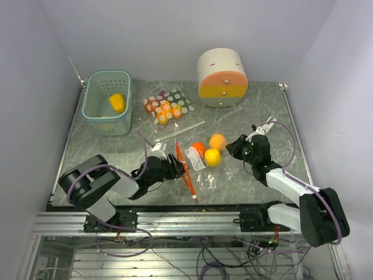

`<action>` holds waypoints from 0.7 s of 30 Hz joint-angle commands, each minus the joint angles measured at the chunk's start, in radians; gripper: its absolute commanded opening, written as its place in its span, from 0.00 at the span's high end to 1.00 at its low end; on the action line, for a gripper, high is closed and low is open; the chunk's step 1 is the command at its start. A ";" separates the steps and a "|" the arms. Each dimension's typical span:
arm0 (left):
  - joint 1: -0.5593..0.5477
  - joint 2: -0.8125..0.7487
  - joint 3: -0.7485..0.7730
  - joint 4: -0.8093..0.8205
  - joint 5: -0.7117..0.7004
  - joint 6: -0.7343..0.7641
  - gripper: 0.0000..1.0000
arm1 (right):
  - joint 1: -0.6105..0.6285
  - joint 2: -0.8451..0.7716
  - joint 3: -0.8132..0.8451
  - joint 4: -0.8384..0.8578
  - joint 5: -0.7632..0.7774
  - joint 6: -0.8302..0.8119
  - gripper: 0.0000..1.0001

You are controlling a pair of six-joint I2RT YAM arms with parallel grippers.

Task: Open the zip-top bag and remove the fake food
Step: Pick up the fake fruit from the zipper food storage bag.

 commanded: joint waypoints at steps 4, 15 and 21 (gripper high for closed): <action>-0.009 0.021 0.088 0.046 0.022 0.037 0.48 | -0.037 0.003 0.003 0.012 -0.008 -0.021 0.83; -0.009 -0.058 0.078 -0.184 0.045 0.071 0.56 | -0.062 0.024 0.027 0.000 -0.020 -0.041 0.83; -0.009 -0.215 0.032 -0.367 0.043 0.097 0.57 | -0.063 0.049 0.020 0.032 -0.043 -0.023 0.84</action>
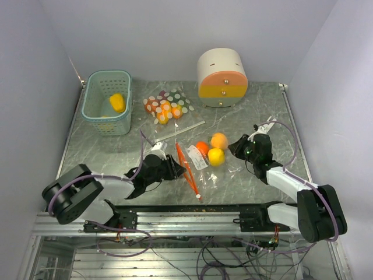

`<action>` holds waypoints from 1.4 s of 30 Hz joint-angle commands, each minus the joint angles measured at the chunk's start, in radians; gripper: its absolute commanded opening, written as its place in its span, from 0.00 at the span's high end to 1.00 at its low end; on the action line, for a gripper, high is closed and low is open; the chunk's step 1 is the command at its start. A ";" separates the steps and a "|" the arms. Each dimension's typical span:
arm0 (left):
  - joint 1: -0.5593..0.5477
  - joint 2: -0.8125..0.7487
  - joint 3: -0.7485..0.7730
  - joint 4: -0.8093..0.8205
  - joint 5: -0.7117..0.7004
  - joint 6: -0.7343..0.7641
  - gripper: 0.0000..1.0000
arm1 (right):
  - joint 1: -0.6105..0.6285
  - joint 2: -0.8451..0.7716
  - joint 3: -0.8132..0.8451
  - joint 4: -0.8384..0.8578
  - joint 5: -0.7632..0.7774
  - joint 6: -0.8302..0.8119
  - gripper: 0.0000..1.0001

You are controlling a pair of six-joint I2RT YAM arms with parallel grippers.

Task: Open the zip-top bag and remove the fake food
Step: Pick up the fake fruit from the zipper food storage bag.

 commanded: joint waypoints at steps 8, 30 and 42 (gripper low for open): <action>-0.008 -0.140 -0.013 -0.141 0.003 0.021 0.77 | -0.007 0.034 -0.010 0.073 -0.032 0.031 0.85; -0.007 0.086 0.064 0.125 0.055 -0.050 0.78 | -0.007 0.030 0.060 0.027 -0.052 0.018 0.85; -0.008 0.108 0.109 0.077 0.056 -0.005 0.79 | -0.008 0.049 0.076 0.027 -0.047 0.013 0.85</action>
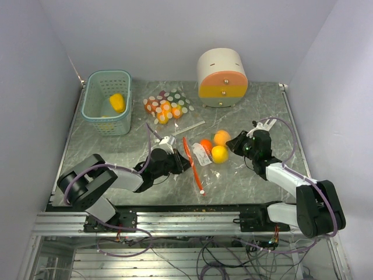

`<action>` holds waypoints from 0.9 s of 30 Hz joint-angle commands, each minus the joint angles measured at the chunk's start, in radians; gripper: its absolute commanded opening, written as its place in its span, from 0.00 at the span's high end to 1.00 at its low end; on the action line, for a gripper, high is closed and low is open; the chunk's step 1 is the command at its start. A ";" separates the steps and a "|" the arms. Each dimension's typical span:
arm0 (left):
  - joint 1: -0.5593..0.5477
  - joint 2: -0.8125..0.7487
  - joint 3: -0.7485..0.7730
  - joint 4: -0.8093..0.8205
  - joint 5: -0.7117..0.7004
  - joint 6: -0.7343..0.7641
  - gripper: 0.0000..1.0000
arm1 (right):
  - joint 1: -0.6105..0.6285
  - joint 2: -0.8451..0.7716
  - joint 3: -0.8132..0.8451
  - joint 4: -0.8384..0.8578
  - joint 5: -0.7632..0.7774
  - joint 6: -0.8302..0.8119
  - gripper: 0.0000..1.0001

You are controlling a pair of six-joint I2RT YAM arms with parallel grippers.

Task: Open the zip-top bag and remove the fake food
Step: Pick up the fake fruit from the zipper food storage bag.

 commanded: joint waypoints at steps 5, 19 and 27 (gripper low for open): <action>-0.007 -0.133 -0.002 -0.178 -0.068 0.062 0.80 | -0.007 0.026 0.004 0.069 -0.023 0.016 0.85; -0.010 -0.133 -0.003 -0.276 -0.096 0.117 0.82 | -0.007 0.013 -0.005 0.061 -0.018 0.013 0.86; -0.031 -0.112 0.007 -0.197 -0.086 0.093 0.86 | -0.007 0.000 -0.007 0.045 -0.009 0.006 0.86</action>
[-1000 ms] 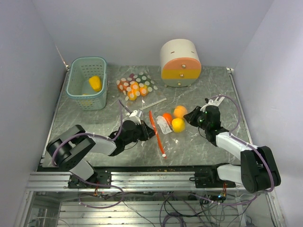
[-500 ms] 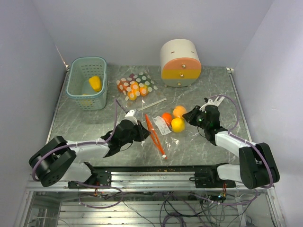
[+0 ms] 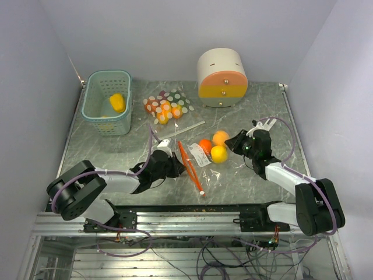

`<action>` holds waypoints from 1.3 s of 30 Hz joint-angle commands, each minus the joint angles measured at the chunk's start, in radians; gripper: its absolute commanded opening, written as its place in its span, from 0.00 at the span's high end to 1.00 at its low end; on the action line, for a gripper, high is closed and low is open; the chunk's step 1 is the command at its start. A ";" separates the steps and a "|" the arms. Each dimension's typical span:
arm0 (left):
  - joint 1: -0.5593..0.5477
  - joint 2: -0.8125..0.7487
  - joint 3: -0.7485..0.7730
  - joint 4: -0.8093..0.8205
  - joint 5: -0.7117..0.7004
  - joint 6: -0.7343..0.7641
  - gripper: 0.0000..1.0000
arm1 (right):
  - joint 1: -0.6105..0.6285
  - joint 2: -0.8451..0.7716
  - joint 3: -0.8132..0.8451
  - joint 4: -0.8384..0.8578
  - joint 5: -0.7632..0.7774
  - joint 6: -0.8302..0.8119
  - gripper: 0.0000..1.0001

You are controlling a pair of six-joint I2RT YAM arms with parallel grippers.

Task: Open the zip-top bag and remove the fake food
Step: Pick up the fake fruit from the zipper food storage bag.

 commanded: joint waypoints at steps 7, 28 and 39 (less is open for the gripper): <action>-0.017 0.047 0.063 0.075 0.018 0.001 0.87 | -0.011 -0.019 0.000 -0.009 0.016 -0.019 0.86; -0.017 0.316 0.078 0.533 -0.020 -0.039 0.75 | 0.080 0.222 0.206 0.066 -0.121 -0.094 0.83; -0.017 0.364 0.064 0.579 -0.034 -0.029 0.41 | 0.170 0.434 0.106 0.236 -0.131 -0.021 0.83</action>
